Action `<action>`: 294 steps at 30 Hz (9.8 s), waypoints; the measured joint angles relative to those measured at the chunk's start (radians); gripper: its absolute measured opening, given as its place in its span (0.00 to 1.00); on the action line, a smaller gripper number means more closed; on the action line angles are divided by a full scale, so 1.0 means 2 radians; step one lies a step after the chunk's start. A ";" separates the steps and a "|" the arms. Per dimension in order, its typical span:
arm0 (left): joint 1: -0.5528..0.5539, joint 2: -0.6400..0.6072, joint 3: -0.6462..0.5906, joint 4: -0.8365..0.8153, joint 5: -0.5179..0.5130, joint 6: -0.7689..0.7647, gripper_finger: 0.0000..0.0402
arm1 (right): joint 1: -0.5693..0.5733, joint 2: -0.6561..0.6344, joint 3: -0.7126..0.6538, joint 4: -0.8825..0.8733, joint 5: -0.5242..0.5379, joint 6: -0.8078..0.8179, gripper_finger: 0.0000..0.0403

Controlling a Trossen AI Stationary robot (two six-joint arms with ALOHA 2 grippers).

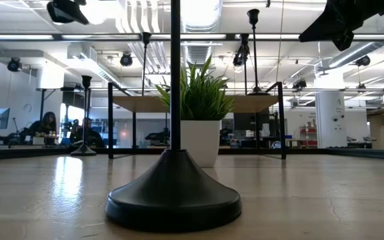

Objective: Pick & Place candle stick holders
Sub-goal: Put the transparent glass candle holder on the shelf

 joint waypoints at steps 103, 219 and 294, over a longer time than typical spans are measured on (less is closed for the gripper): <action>-0.789 0.272 -0.358 0.572 -0.388 -0.554 0.52 | 0.000 0.000 0.000 0.057 0.004 -0.059 0.02; -0.685 0.350 -0.356 0.726 -0.556 -0.238 0.31 | 0.000 -0.001 0.006 0.078 0.056 -0.085 0.02; -0.055 0.373 -0.056 0.598 -0.333 -0.036 0.31 | 0.000 -0.001 0.006 0.039 0.054 -0.094 0.02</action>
